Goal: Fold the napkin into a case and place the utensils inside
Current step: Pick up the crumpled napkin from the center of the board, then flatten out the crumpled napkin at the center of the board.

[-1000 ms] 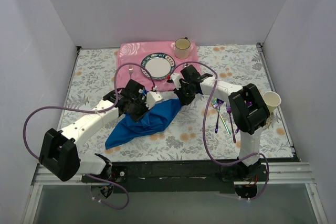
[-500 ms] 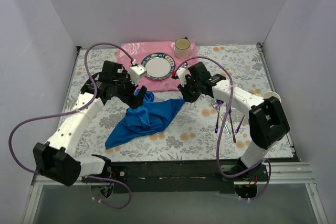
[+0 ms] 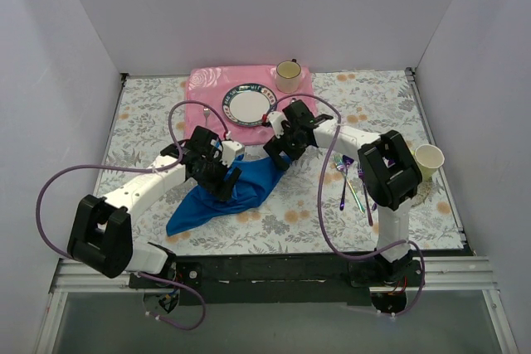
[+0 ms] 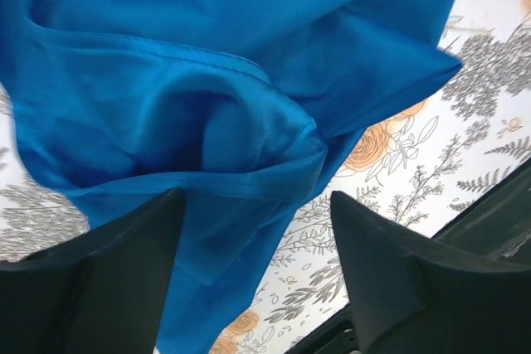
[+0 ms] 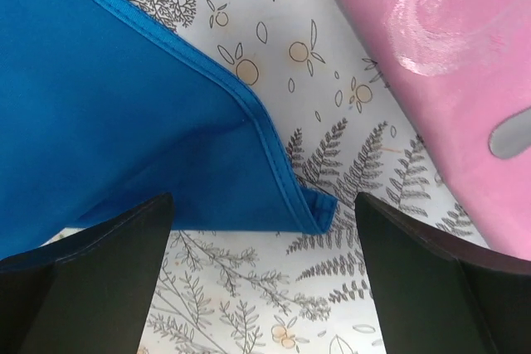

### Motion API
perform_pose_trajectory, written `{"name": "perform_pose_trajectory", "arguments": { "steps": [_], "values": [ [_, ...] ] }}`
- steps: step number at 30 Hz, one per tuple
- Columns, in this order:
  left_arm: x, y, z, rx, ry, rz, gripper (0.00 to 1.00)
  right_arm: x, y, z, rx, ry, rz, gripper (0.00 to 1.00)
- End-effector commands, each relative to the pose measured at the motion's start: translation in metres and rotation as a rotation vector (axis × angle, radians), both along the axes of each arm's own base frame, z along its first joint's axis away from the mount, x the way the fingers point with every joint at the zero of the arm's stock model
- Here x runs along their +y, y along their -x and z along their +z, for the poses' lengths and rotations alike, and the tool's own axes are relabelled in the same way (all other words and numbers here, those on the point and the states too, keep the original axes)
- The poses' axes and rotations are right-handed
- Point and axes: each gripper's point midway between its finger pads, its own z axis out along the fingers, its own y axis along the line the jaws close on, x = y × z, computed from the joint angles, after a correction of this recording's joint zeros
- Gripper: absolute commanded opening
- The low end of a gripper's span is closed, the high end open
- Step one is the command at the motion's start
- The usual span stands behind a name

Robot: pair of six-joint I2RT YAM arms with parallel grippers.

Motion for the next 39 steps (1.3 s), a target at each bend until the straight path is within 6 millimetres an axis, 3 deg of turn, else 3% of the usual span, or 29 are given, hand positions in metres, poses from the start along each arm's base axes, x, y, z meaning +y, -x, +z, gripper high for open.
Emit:
{"name": "perform_pose_trajectory", "arguments": {
  "steps": [1,2,3,4,5,6,7,9,10,12,13,15,16,18,19,21,22,25,27,30,35,37,38,39],
  "values": [
    [0.006,-0.009,-0.008,-0.055,-0.056,0.010,0.61,0.014,-0.005,-0.004,-0.011,-0.008,0.011,0.98],
    [0.007,-0.011,-0.008,-0.060,-0.063,0.011,0.47,0.013,0.000,-0.009,-0.005,0.005,0.015,0.97],
    [0.007,-0.012,-0.004,-0.065,-0.061,0.010,0.39,0.013,0.002,-0.012,-0.005,0.012,0.018,0.96],
    [0.006,-0.013,0.000,-0.069,-0.058,0.008,0.33,0.013,0.003,-0.016,-0.009,0.017,0.021,0.88],
    [0.004,-0.014,0.003,-0.071,-0.052,0.001,0.12,0.012,0.005,-0.018,-0.009,0.027,0.023,0.80],
    [0.003,-0.011,0.011,-0.069,-0.039,-0.009,0.01,0.009,0.007,-0.020,-0.005,0.036,0.022,0.73],
    [-0.003,-0.018,0.028,-0.101,-0.014,-0.012,0.00,0.009,0.008,-0.017,-0.005,0.036,0.023,0.54],
    [-0.010,-0.015,0.059,-0.128,0.043,-0.031,0.00,0.005,0.013,-0.012,-0.006,0.039,0.032,0.30],
    [-0.015,-0.023,0.087,-0.185,0.084,-0.023,0.00,0.003,0.013,0.002,-0.028,0.030,0.034,0.02],
    [-0.016,-0.027,0.118,-0.250,0.116,-0.007,0.00,-0.002,0.015,0.017,-0.051,0.029,0.036,0.01],
    [-0.015,-0.032,0.149,-0.320,0.153,0.012,0.00,-0.004,0.015,0.039,-0.092,0.006,0.040,0.01],
    [-0.005,-0.035,0.172,-0.358,0.167,0.057,0.00,-0.010,0.016,0.066,-0.139,-0.030,0.029,0.01],
    [-0.001,-0.035,0.186,-0.387,0.179,0.069,0.00,-0.019,0.016,0.092,-0.193,-0.066,0.018,0.01],
    [0.007,-0.036,0.212,-0.451,0.196,0.098,0.00,-0.030,0.016,0.117,-0.258,-0.088,0.004,0.01],
    [0.013,-0.037,0.220,-0.482,0.187,0.122,0.00,-0.041,0.016,0.142,-0.310,-0.112,-0.014,0.01],
    [0.022,-0.031,0.235,-0.531,0.195,0.167,0.00,-0.055,0.021,0.156,-0.335,-0.115,-0.026,0.01],
    [0.032,-0.032,0.234,-0.547,0.163,0.214,0.00,-0.065,0.024,0.176,-0.372,-0.144,-0.042,0.01],
    [0.053,-0.024,0.198,-0.471,0.058,0.290,0.00,-0.075,0.044,0.190,-0.396,-0.177,-0.007,0.01],
    [0.065,-0.016,0.170,-0.408,0.009,0.316,0.00,-0.075,0.058,0.189,-0.389,-0.199,0.043,0.01],
    [0.065,-0.011,0.147,-0.319,0.016,0.326,0.00,-0.069,0.074,0.195,-0.362,-0.238,0.097,0.01],
    [0.081,-0.024,0.103,-0.204,-0.001,0.381,0.00,-0.038,0.093,0.177,-0.261,-0.286,0.221,0.01],
    [0.082,-0.032,0.084,-0.116,0.028,0.377,0.00,-0.020,0.104,0.160,-0.223,-0.272,0.291,0.01],
    [0.096,-0.042,0.079,-0.094,0.045,0.425,0.01,-0.016,0.106,0.153,-0.214,-0.261,0.310,0.01],
    [0.095,-0.046,0.078,-0.066,0.103,0.416,0.12,-0.009,0.111,0.140,-0.185,-0.242,0.336,0.01]
  ]
}}
